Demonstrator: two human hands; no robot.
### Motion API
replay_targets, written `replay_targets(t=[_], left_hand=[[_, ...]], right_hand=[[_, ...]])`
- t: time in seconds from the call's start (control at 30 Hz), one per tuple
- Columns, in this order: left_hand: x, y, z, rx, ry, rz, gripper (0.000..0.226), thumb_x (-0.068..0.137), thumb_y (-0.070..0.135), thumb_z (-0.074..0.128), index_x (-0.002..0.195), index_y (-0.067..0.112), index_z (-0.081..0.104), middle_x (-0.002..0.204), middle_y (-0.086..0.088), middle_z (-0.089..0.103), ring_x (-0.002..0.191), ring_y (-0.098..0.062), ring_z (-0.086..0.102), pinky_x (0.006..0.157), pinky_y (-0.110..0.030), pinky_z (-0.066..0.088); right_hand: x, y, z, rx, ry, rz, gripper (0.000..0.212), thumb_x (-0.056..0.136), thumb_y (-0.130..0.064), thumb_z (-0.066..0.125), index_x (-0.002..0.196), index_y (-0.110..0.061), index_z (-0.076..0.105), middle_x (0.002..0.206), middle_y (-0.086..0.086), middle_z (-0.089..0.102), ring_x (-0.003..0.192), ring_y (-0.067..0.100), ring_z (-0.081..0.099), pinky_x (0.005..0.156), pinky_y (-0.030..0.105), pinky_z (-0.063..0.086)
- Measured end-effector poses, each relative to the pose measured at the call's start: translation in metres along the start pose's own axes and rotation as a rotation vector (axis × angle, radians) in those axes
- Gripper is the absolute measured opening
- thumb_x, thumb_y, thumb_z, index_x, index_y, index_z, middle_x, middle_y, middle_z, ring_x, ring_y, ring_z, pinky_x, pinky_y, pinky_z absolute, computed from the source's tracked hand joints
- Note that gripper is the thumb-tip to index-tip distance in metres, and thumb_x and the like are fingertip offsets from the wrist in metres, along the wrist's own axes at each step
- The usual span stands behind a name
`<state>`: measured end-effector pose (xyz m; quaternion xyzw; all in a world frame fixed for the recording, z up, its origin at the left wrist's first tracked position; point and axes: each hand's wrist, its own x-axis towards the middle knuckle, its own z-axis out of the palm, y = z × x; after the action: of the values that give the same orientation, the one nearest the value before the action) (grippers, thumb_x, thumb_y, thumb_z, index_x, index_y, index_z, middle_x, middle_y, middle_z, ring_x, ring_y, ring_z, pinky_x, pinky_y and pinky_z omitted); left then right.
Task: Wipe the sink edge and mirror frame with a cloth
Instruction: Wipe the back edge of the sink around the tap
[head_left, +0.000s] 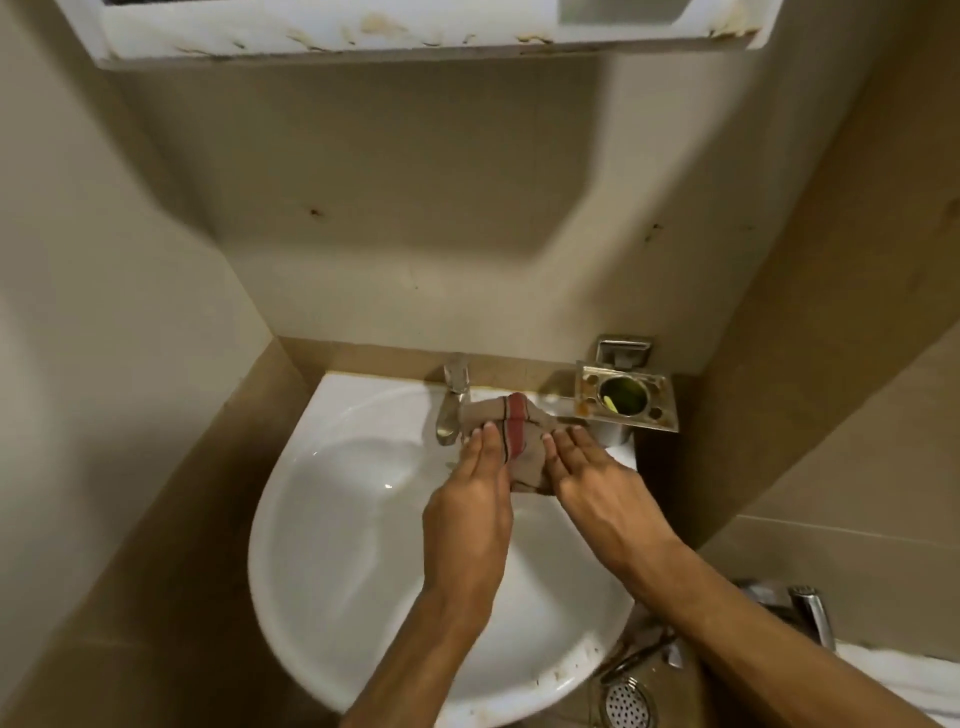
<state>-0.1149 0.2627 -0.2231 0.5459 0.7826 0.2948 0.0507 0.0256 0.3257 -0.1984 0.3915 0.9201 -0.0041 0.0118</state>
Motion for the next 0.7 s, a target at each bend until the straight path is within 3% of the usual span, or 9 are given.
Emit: replay_targets(t=[0.07,0.13,0.23,0.33,0.4,0.5,0.57,0.63,0.7], left_hand=[[0.029,-0.001,0.016,0.145,-0.088,0.161,0.079,0.071,-0.004,0.093,0.144,0.001,0.063,0.143,-0.014,0.068,0.125,-0.024,0.072,0.084,-0.032,0.066],[0.045,-0.005,0.039,0.256,-0.236,0.178,0.088,0.084,-0.002,0.082,0.160,0.000,0.038,0.167,-0.013,0.039,0.151,-0.024,0.046,0.112,-0.029,0.049],[0.052,-0.024,0.078,0.359,-0.341,0.149,0.081,0.075,0.023,0.090,0.145,-0.004,0.058,0.155,-0.016,0.052,0.137,-0.031,0.062,0.110,-0.039,0.051],[0.052,-0.038,0.113,0.376,-0.349,0.115,0.067,0.096,0.035,0.043,0.148,-0.006,0.055,0.154,-0.026,0.054,0.140,-0.038,0.058,0.112,-0.051,0.049],[0.061,-0.032,0.112,0.385,-0.358,0.059,0.073,0.095,0.036,0.029,0.151,-0.006,0.049,0.157,-0.028,0.049,0.145,-0.041,0.051,0.117,-0.053,0.043],[0.082,-0.023,0.109,0.446,-0.409,0.010,0.086,0.092,0.040,-0.003,0.164,-0.006,0.009,0.172,-0.031,0.008,0.162,-0.043,0.009,0.129,-0.052,0.004],[0.089,-0.017,0.111,0.521,-0.466,-0.054,0.078,0.099,0.040,-0.006,0.162,-0.006,-0.015,0.171,-0.031,-0.015,0.161,-0.043,-0.013,0.129,-0.052,-0.010],[0.091,-0.010,0.111,0.597,-0.487,-0.056,0.073,0.110,0.039,0.007,0.160,-0.008,-0.019,0.169,-0.033,-0.019,0.160,-0.045,-0.017,0.129,-0.052,-0.010],[0.091,-0.013,0.113,0.504,-0.493,-0.044,0.076,0.107,0.041,0.004,0.161,-0.008,-0.017,0.170,-0.032,-0.018,0.160,-0.044,-0.017,0.131,-0.050,-0.009]], right_hand=[[0.024,0.006,0.020,-0.101,-0.006,0.005,0.063,0.109,-0.004,0.046,0.164,0.006,0.015,0.168,0.032,0.027,0.158,0.044,0.027,0.129,0.047,0.024],[0.039,0.009,0.042,-0.190,-0.085,0.034,0.061,0.108,-0.005,0.048,0.162,0.005,0.022,0.164,0.034,0.033,0.153,0.047,0.034,0.128,0.052,0.029],[0.046,0.010,0.070,-0.208,-0.197,0.131,0.059,0.107,-0.009,0.051,0.160,0.006,0.030,0.157,0.039,0.039,0.146,0.053,0.042,0.122,0.057,0.037],[0.050,0.013,0.075,-0.198,-0.243,0.215,0.062,0.089,-0.012,0.079,0.142,0.010,0.057,0.134,0.039,0.063,0.120,0.053,0.067,0.102,0.057,0.057],[0.056,0.017,0.079,-0.111,-0.178,0.255,0.074,0.055,-0.005,0.101,0.120,0.013,0.072,0.108,0.041,0.073,0.093,0.054,0.076,0.079,0.058,0.064],[0.062,0.018,0.073,-0.005,-0.102,0.271,0.079,0.033,0.002,0.102,0.108,0.011,0.078,0.094,0.038,0.076,0.074,0.051,0.077,0.060,0.056,0.064],[0.065,0.014,0.067,0.026,-0.077,0.277,0.075,0.029,0.000,0.103,0.101,0.009,0.081,0.088,0.034,0.077,0.066,0.047,0.077,0.050,0.049,0.063],[0.066,0.011,0.062,0.023,-0.049,0.276,0.072,0.020,0.001,0.104,0.089,0.007,0.082,0.076,0.030,0.076,0.054,0.042,0.075,0.041,0.043,0.059],[0.063,0.014,0.063,0.001,-0.054,0.301,0.066,0.020,0.004,0.102,0.083,0.008,0.081,0.070,0.029,0.075,0.050,0.040,0.073,0.040,0.042,0.059]])
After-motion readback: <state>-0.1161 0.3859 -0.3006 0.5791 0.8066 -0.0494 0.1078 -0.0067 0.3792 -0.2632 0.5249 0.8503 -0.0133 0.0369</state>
